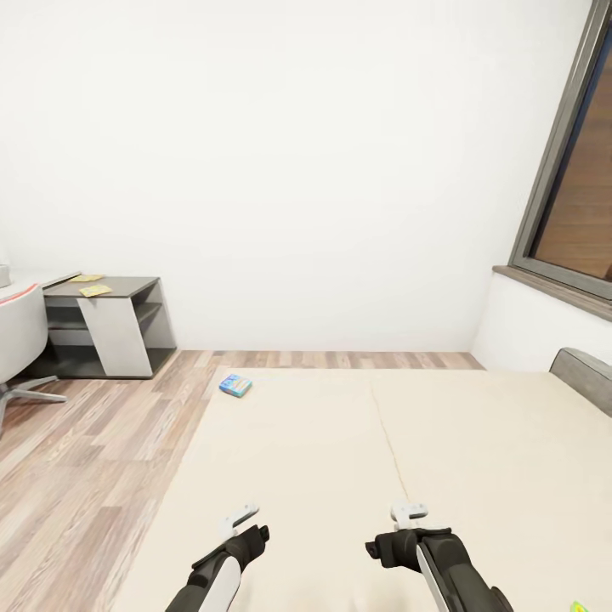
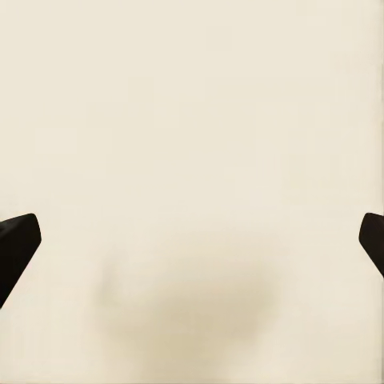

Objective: Put all the toys in the child's room - the three board games (two on the bed and one on the table), the two jigsaw puzzles on the table, and the tennis ball on the table - inside the toy box on the table in the child's room.

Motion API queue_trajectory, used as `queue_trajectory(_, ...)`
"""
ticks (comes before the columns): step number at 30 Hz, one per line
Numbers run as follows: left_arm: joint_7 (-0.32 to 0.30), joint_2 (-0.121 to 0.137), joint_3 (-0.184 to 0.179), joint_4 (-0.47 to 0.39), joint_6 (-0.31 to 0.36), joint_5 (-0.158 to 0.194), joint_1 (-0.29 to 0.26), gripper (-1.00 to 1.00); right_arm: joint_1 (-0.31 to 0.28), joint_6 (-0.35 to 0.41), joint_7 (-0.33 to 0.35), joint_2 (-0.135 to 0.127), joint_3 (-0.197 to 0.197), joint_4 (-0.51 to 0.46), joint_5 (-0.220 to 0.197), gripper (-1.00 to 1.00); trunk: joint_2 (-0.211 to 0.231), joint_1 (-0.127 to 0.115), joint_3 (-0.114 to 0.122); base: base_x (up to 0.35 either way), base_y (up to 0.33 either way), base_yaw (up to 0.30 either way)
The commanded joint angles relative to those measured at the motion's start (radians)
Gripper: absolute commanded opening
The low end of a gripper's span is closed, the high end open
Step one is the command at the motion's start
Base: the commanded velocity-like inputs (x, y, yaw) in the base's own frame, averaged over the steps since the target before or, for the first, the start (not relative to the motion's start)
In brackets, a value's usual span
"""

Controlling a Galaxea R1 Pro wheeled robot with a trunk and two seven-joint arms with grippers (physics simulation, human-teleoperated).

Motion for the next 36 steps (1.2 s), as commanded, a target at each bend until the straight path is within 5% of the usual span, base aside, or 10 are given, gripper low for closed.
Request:
queue_trajectory(1,0.008,0.0,-0.003,-0.002,0.002,0.009,-0.001,1.0,0.0,0.004,0.007,0.0,-0.001,-0.001,0.011,1.0,-0.001,0.0,-0.001,0.0,-0.03,0.0)
queue_trajectory(36,0.007,0.001,-0.003,-0.001,0.003,0.01,-0.001,1.0,0.0,0.005,0.007,0.0,-0.001,-0.001,0.011,1.0,-0.001,0.0,-0.001,-0.027,-0.005,0.0)
